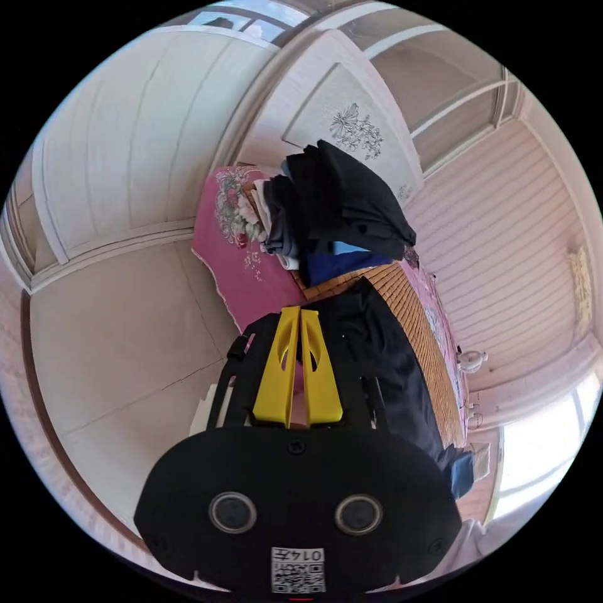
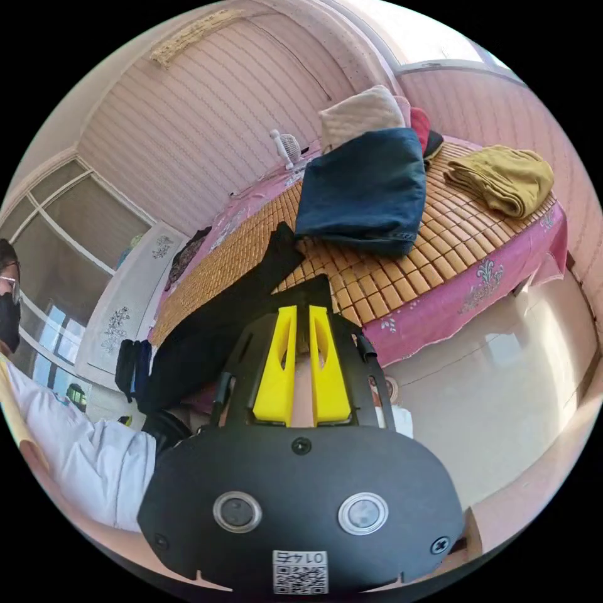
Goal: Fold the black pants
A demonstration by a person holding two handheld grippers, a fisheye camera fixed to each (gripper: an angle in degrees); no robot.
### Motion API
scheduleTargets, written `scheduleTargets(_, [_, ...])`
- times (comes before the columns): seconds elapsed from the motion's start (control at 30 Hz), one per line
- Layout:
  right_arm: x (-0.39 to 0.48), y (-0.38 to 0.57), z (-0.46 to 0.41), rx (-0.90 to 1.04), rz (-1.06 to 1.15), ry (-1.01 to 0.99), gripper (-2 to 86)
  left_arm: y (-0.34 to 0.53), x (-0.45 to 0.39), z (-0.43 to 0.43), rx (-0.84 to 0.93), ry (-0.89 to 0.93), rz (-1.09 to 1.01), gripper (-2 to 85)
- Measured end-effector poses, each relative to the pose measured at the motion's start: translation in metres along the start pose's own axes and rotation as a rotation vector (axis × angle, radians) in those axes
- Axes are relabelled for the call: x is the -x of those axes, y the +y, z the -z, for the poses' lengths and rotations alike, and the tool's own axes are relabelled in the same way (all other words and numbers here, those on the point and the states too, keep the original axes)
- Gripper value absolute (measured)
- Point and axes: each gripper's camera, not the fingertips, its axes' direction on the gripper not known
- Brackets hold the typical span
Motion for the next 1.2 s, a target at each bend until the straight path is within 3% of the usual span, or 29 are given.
scheduleTargets(0.2, [0.025,-0.037,-0.023,0.023,0.014,0.017,6.2,-0.036,-0.052,-0.029,0.075,0.012,-0.219,-1.0])
scheduleTargets(0.4, [0.081,-0.111,-0.129,0.181,0.07,0.04,10.4,-0.038,-0.132,-0.1,0.214,0.098,-0.408,-1.0])
scheduleTargets(0.6, [0.125,-0.157,-0.232,0.323,0.124,0.381,12.1,-0.013,-0.179,-0.136,0.312,0.11,-0.521,-1.0])
scheduleTargets(0.73, [0.142,-0.159,-0.255,0.347,0.126,0.526,4.0,0.002,-0.186,-0.157,0.338,0.085,-0.525,-1.0])
scheduleTargets(0.83, [0.157,-0.167,-0.243,0.352,0.162,0.409,0.0,0.014,-0.191,-0.177,0.375,0.057,-0.521,-1.0])
scheduleTargets(0.93, [0.184,-0.165,-0.167,0.111,0.233,0.203,-0.6,0.024,-0.199,-0.192,0.386,0.057,-0.535,-1.0])
scheduleTargets(1.03, [0.18,-0.14,-0.111,0.002,0.254,0.297,-0.5,0.031,-0.208,-0.211,0.398,0.049,-0.549,-1.0])
scheduleTargets(1.2, [0.127,-0.111,-0.119,0.192,0.11,0.421,1.6,0.039,-0.232,-0.254,0.404,0.007,-0.586,-1.0])
